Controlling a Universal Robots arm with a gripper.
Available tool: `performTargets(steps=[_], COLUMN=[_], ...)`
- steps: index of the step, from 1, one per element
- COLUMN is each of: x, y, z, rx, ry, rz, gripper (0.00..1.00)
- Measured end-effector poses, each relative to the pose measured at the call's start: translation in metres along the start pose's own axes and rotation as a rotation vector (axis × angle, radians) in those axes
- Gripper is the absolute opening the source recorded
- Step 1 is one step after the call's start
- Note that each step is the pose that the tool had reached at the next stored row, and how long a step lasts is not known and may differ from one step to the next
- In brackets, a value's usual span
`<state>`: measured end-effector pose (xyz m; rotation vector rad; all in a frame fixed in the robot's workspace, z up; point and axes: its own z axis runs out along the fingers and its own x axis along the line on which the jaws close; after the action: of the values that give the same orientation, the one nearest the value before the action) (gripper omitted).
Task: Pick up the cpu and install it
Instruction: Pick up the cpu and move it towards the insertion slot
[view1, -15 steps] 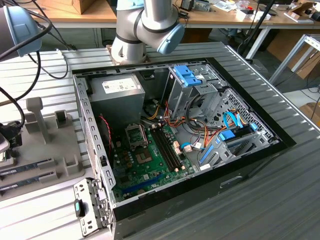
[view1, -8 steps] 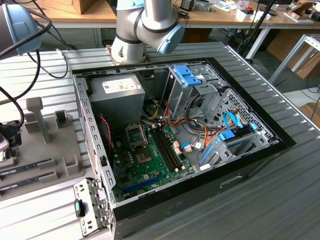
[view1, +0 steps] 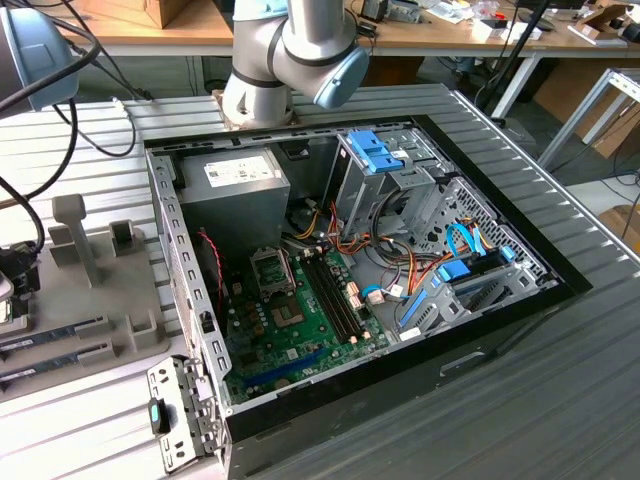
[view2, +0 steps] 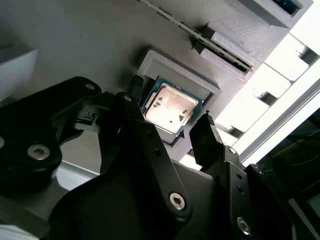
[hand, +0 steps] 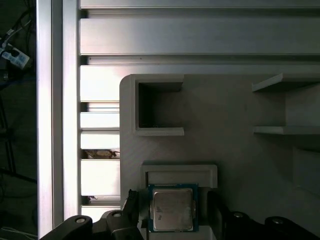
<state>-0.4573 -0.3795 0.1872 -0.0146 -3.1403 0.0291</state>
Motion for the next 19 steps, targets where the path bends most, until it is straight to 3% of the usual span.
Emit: performTargets(steps=[10,12,13,19], x=[-0.0011,-0.0012,-0.0012,-0.0013], y=[0.0,0.0,0.0,0.0], z=[0.0,0.0,0.0,-0.0009], rx=[0.0001,0.0001,0.0001,-0.0024], ry=[0.0001,0.0001,0.0001,0.0001], rz=[0.0,0.0,0.0,0.0], gripper=[0.65,0.64,0.56,0.56])
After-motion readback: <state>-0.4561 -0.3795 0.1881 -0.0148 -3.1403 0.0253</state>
